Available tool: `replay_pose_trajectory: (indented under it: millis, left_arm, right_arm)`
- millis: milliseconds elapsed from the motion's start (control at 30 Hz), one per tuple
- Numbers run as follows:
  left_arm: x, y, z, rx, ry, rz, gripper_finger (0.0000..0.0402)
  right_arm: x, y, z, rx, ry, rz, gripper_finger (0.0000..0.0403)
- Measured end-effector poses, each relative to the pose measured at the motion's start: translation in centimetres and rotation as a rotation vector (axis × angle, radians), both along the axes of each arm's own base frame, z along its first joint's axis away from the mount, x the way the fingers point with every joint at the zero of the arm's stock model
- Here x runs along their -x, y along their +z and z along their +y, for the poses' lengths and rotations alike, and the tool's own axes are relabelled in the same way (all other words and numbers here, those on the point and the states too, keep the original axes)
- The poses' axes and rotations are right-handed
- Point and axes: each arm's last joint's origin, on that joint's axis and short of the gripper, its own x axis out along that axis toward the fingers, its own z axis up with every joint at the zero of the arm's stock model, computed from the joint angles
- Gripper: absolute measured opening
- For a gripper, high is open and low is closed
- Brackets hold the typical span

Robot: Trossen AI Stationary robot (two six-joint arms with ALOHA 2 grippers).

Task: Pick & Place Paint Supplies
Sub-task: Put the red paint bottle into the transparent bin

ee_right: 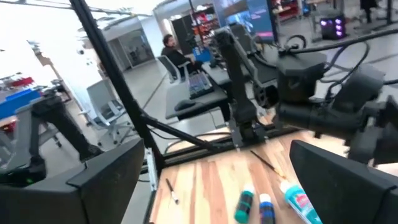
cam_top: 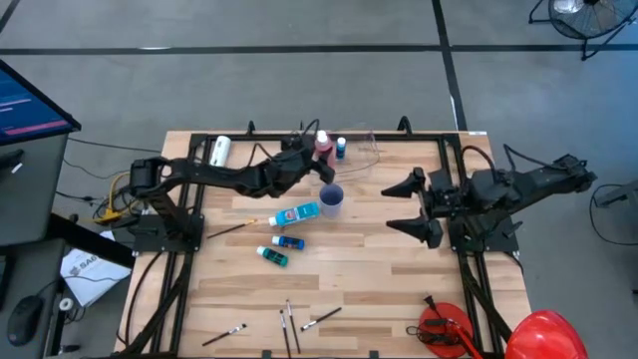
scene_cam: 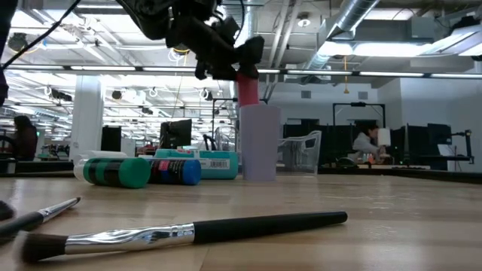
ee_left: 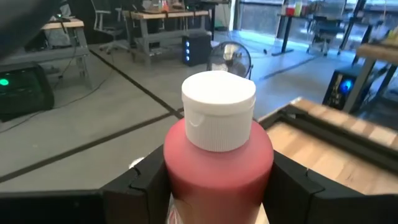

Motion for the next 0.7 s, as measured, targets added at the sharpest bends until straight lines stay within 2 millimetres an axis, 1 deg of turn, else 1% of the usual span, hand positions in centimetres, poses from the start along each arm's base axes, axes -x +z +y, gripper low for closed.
replay_pose_trajectory:
  millis: [133, 267, 467, 700]
  left_arm:
    - [-0.3, -1.0, 0.2, -0.021, -0.002, 0.065, 0.0184]
    - [-0.3, -1.3, 1.0, -0.013, 0.029, 0.051, 0.0184]
    - [-0.4, -2.8, 2.3, 0.036, 0.076, 0.045, 0.0184]
    - [-0.9, -4.6, 2.4, 0.066, 0.070, 0.066, 0.0184]
  right_arm:
    - [-0.1, -0.3, -0.4, -0.027, -0.025, 0.027, 0.0396]
    - [-0.1, -0.4, -0.4, -0.046, -0.027, 0.043, 0.0394]
    - [-0.1, -0.5, -0.3, -0.061, -0.024, 0.051, 0.0394]
    - [-0.1, -0.8, -0.3, -0.064, -0.026, 0.086, 0.0395]
